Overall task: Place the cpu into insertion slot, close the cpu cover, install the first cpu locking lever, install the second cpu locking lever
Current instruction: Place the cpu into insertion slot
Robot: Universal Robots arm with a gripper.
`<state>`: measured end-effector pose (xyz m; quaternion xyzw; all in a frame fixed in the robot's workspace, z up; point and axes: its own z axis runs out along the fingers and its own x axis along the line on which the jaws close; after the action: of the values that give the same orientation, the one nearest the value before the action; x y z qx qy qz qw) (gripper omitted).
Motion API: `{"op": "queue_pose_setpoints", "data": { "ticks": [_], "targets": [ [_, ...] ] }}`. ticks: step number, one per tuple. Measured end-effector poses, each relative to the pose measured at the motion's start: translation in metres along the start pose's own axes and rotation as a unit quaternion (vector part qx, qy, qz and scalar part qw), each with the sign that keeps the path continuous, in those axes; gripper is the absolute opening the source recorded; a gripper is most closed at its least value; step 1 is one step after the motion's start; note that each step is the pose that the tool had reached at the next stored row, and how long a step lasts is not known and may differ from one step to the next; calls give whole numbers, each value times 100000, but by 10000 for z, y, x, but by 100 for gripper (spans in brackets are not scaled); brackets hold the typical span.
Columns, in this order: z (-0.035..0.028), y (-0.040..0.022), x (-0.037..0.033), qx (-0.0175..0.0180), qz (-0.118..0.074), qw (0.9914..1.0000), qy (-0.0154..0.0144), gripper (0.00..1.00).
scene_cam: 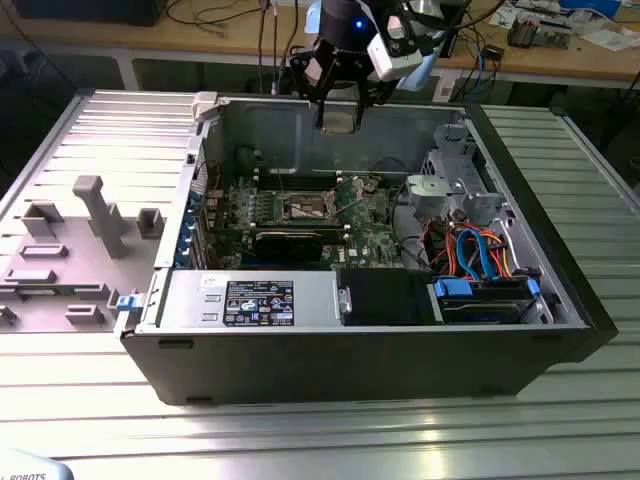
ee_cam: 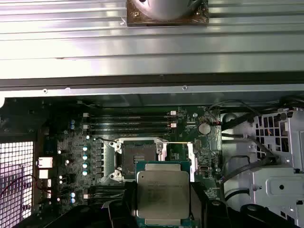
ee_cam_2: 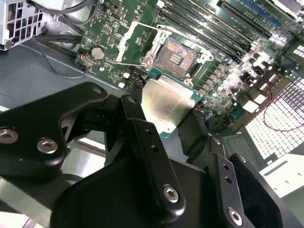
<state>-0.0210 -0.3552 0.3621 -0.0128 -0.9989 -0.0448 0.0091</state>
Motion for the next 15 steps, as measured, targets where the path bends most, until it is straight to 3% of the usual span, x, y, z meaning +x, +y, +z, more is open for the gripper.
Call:
{"op": "queue_pose_setpoints", "data": {
  "ticks": [8, 15],
  "targets": [
    [1, 0, 0, -25, 1341, 99991, -117, 54],
    [1, 0, 0, -27, 1354, 99991, -121, 54]
  ]
}}
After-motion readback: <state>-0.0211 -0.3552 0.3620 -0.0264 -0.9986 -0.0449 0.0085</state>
